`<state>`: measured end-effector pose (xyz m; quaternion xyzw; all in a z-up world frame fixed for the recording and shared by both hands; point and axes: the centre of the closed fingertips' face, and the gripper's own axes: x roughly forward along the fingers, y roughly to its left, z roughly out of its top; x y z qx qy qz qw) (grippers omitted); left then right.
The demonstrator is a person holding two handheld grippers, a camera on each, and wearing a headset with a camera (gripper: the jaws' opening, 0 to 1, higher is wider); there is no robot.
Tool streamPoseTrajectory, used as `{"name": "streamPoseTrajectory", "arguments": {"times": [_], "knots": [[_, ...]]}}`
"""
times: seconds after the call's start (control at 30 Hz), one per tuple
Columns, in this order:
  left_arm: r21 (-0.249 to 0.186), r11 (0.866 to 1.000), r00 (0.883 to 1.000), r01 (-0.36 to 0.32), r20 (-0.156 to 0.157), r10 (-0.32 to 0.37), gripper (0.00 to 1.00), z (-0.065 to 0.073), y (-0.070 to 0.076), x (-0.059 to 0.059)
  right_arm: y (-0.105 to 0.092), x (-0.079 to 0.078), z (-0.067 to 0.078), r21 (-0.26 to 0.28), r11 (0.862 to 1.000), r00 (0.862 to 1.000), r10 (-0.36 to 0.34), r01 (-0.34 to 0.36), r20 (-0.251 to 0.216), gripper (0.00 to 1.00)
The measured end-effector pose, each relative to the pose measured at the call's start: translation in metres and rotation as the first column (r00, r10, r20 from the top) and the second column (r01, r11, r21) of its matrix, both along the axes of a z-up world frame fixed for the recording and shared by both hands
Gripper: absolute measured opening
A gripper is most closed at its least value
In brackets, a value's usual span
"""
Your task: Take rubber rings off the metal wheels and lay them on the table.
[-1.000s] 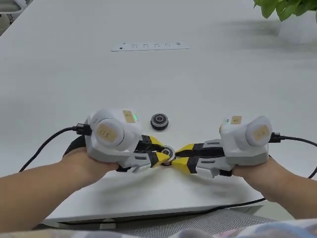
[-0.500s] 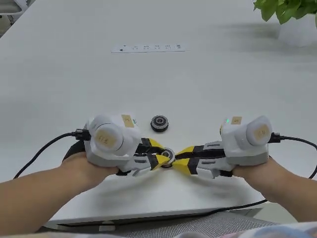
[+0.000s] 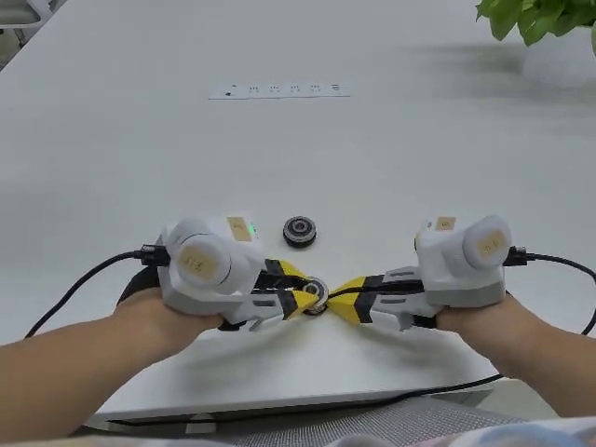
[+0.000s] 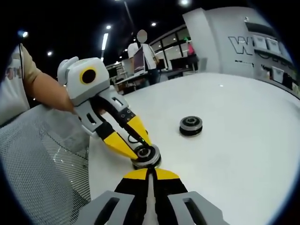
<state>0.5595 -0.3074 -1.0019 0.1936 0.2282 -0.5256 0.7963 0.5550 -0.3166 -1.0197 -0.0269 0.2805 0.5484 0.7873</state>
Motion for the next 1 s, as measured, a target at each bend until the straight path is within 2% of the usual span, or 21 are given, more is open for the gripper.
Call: {"name": "streamPoseTrajectory", "arguments": {"times": [0.1, 0.23, 0.4, 0.63, 0.7, 0.73, 0.87, 1.0], "knots": [[0.001, 1.0, 1.0, 0.0, 0.002, 0.0, 0.13, 0.0, 0.0, 0.0, 0.0, 0.002, 0.0, 0.008, 1.0, 0.999, -0.03, 0.03, -0.024, 0.0], [0.006, 1.0, 1.0, 0.001, 0.01, -0.001, 0.13, 0.0, 0.0, 0.0, -0.001, 0.003, 0.0, 0.036, 0.996, 0.994, -0.079, 0.082, -0.078, 0.0], [0.007, 1.0, 1.0, -0.004, 0.015, 0.004, 0.13, 0.0, 0.0, 0.0, -0.003, 0.004, 0.0, 0.095, 0.983, 0.978, -0.141, 0.157, -0.156, 0.0], [0.006, 1.0, 1.0, -0.004, 0.015, 0.004, 0.13, -0.001, 0.0, 0.0, -0.006, 0.005, 0.002, 0.14, 0.969, 0.964, -0.176, 0.205, -0.199, 0.0], [0.006, 1.0, 1.0, -0.005, 0.016, 0.004, 0.13, -0.001, 0.0, 0.0, -0.006, 0.007, 0.008, 0.173, 0.957, 0.955, -0.191, 0.232, -0.225, 0.0], [0.006, 1.0, 1.0, -0.004, 0.015, 0.004, 0.13, -0.001, 0.0, 0.0, -0.005, 0.008, 0.009, 0.173, 0.958, 0.958, -0.191, 0.23, -0.215, 0.0], [0.005, 1.0, 1.0, -0.004, 0.015, 0.004, 0.13, -0.001, 0.0, 0.0, -0.002, 0.007, 0.012, 0.183, 0.954, 0.955, -0.193, 0.236, -0.224, 0.0], [0.004, 1.0, 1.0, -0.005, 0.015, 0.005, 0.13, -0.001, 0.0, 0.0, -0.001, 0.006, 0.015, 0.204, 0.944, 0.946, -0.205, 0.259, -0.251, 0.0]]}}
